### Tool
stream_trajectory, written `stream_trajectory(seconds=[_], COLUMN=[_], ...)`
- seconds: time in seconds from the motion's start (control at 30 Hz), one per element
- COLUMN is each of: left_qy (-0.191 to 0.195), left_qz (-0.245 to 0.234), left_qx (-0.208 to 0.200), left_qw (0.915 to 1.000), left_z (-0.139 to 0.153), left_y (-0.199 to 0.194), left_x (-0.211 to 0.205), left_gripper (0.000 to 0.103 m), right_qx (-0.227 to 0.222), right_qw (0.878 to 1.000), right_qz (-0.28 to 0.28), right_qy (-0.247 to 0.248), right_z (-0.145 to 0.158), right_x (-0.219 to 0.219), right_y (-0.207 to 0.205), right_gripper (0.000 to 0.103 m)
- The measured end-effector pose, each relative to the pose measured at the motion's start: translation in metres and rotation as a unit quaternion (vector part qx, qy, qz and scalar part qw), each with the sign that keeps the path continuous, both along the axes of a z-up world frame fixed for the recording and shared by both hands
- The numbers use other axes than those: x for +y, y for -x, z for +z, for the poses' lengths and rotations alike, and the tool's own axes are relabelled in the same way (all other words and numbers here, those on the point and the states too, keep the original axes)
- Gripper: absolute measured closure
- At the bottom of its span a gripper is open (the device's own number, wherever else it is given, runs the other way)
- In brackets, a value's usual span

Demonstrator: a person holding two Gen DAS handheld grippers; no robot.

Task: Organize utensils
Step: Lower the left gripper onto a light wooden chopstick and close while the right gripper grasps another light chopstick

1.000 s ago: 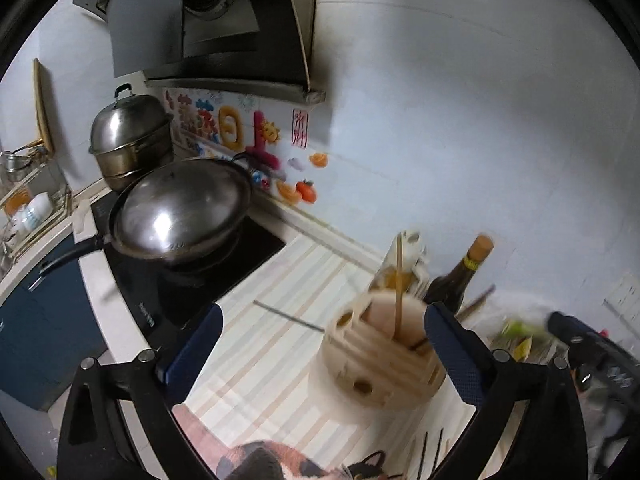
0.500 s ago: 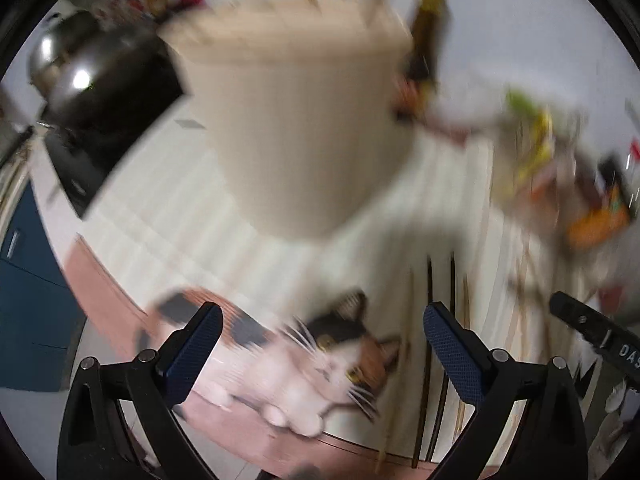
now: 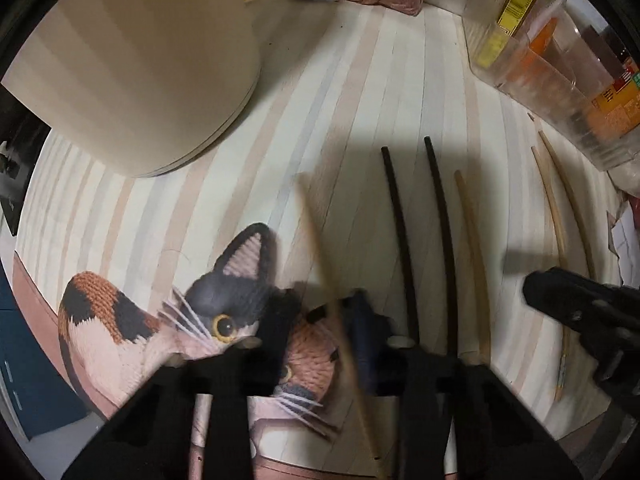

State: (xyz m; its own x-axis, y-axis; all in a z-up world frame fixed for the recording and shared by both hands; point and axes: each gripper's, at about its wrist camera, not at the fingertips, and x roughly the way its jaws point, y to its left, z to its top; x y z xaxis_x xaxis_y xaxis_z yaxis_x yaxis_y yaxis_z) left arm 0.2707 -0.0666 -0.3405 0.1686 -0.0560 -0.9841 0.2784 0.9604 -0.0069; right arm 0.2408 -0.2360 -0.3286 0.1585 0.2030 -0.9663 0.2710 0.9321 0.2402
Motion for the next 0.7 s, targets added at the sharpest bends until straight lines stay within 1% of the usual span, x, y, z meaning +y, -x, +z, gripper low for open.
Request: stream_trajectory(seconds=[0.1, 0.2, 0.23, 0.27, 0.3, 0.4, 0.5, 0.7], left_qy=[0.010, 0.007, 0.005, 0.004, 0.006, 0.015, 0.021, 0.008], left_qz=[0.025, 0.048, 0.054, 0.059, 0.070, 0.088, 0.082, 0.064], left_qx=[0.008, 0.013, 0.015, 0.017, 0.022, 0.036, 0.038, 0.041], left_qw=[0.9996, 0.9987, 0.9984, 0.9981, 0.9973, 0.9954, 0.9957, 0.9971], left_z=[0.001, 0.001, 0.002, 0.001, 0.001, 0.002, 0.003, -0.002], left_y=[-0.003, -0.002, 0.000, 0.002, 0.005, 0.016, 0.024, 0.018], left_x=[0.011, 0.033, 0.039, 0.045, 0.053, 0.065, 0.075, 0.060], left_gripper=[0.098, 0.098, 0.098, 0.098, 0.098, 0.098, 0.098, 0.095], right_qx=[0.014, 0.031, 0.026, 0.034, 0.039, 0.056, 0.070, 0.092], right_qw=[1.000, 0.999, 0.998, 0.997, 0.997, 0.996, 0.995, 0.990], right_qz=[0.018, 0.041, 0.045, 0.055, 0.057, 0.057, 0.060, 0.076], right_qy=[0.000, 0.010, 0.021, 0.031, 0.034, 0.045, 0.047, 0.068], right_z=[-0.011, -0.025, -0.023, -0.025, -0.026, -0.027, -0.028, -0.030], right_x=[0.013, 0.029, 0.032, 0.035, 0.036, 0.031, 0.027, 0.037], right_y=[-0.007, -0.012, -0.012, -0.012, -0.011, -0.001, 0.005, 0.000], right_gripper=[0.075, 0.075, 0.079, 0.085, 0.096, 0.096, 0.096, 0.096])
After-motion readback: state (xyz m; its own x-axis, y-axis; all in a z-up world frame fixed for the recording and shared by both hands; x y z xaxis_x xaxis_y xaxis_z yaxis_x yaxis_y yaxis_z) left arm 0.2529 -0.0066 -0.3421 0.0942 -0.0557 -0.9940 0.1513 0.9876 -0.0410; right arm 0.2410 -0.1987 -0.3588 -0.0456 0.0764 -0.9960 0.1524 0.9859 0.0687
